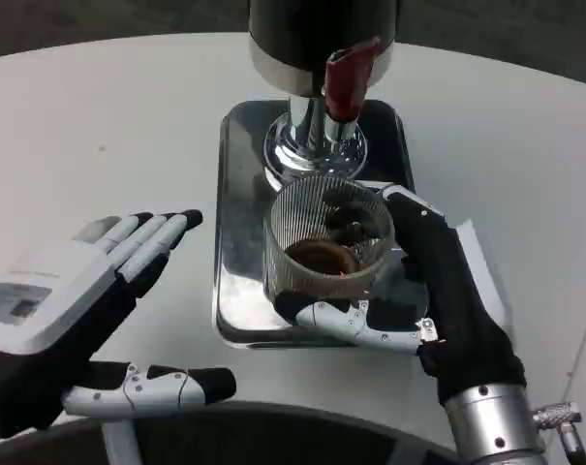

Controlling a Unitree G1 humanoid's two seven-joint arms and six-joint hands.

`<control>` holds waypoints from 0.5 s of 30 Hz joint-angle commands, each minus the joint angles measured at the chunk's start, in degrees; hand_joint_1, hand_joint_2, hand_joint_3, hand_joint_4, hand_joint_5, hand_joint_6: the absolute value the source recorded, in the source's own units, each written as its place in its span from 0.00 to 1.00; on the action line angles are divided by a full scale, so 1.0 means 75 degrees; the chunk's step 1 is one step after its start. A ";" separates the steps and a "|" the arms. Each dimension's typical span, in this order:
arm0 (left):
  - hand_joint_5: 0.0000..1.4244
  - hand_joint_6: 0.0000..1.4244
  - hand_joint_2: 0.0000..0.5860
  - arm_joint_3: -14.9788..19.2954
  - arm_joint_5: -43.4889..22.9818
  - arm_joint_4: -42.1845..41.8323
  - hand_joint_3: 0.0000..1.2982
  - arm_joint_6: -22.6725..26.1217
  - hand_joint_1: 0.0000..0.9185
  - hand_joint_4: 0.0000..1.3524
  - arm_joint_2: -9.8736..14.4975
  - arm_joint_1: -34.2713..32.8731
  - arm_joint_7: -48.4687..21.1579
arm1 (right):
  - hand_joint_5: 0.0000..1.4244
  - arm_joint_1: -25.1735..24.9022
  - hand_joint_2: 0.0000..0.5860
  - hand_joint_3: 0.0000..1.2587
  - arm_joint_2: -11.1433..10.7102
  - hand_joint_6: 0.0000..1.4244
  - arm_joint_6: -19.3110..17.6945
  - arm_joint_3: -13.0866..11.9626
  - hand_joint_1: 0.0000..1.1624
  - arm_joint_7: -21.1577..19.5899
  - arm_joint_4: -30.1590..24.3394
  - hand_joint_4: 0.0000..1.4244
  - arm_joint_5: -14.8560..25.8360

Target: Grasp the cup under the faucet to collect the drink, then remove the cup.

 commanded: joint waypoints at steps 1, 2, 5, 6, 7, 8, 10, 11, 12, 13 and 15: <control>0.00 0.00 0.07 0.0053 0.0259 -0.0378 0.00 -0.0326 0.00 0.00 -0.0333 0.0528 0.0594 | 0.63 0.0338 0.29 0.54 -0.0092 0.86 0.0142 0.0008 1.00 0.0438 -0.0907 0.55 0.0232; 0.00 0.00 0.09 0.0091 0.0329 -0.0455 0.00 -0.0366 0.00 0.00 -0.0431 0.0660 0.0725 | 0.63 0.0405 0.29 0.54 -0.0098 0.86 0.0210 0.0002 1.00 0.0554 -0.1041 0.55 0.0292; 0.00 0.00 0.09 0.0116 0.0474 -0.0607 0.00 -0.0391 0.00 0.00 -0.0533 0.0915 0.0840 | 0.63 0.0563 0.29 0.55 -0.0173 0.86 0.0371 -0.0008 1.00 0.0871 -0.1426 0.55 0.0437; 0.00 0.00 0.09 0.0106 0.0500 -0.0640 0.00 -0.0383 0.00 0.00 -0.0524 0.0966 0.0829 | 0.63 0.0610 0.29 0.55 -0.0202 0.86 0.0415 -0.0009 1.00 0.0961 -0.1557 0.55 0.0466; 0.00 0.00 0.09 0.0092 0.0538 -0.0698 0.00 -0.0393 0.00 0.00 -0.0503 0.1054 0.0791 | 0.63 0.0681 0.29 0.55 -0.0247 0.86 0.0484 -0.0008 1.00 0.1089 -0.1767 0.55 0.0510; 0.00 0.00 0.09 0.0088 0.0576 -0.0756 0.00 -0.0413 0.00 0.00 -0.0482 0.1135 0.0761 | 0.63 0.0758 0.29 0.55 -0.0292 0.86 0.0559 -0.0004 1.00 0.1214 -0.1976 0.55 0.0549; 0.00 0.00 0.09 0.0097 0.0605 -0.0847 0.00 -0.0441 0.00 0.00 -0.0460 0.1254 0.0730 | 0.63 0.0868 0.29 0.55 -0.0362 0.86 0.0672 0.0007 1.00 0.1387 -0.2268 0.55 0.0591; 0.00 0.00 0.09 0.0111 0.0594 -0.0878 0.00 -0.0448 0.00 0.00 -0.0458 0.1298 0.0732 | 0.63 0.0945 0.29 0.55 -0.0409 0.86 0.0727 0.0018 1.00 0.1476 -0.2426 0.55 0.0605; 0.00 0.00 0.09 0.0139 0.0564 -0.0914 0.00 -0.0461 0.00 0.00 -0.0457 0.1353 0.0734 | 0.63 0.1055 0.29 0.55 -0.0469 0.86 0.0781 0.0032 1.00 0.1576 -0.2620 0.55 0.0607; 0.00 0.00 0.09 0.0164 0.0539 -0.0951 0.00 -0.0475 0.00 0.00 -0.0455 0.1405 0.0732 | 0.63 0.1162 0.29 0.55 -0.0513 0.86 0.0844 0.0049 1.00 0.1665 -0.2800 0.55 0.0615; 0.00 0.00 0.09 0.0197 0.0529 -0.1074 0.00 -0.0494 0.00 0.00 -0.0476 0.1557 0.0705 | 0.63 0.1384 0.29 0.55 -0.0527 0.86 0.1074 0.0101 1.00 0.1831 -0.3134 0.55 0.0747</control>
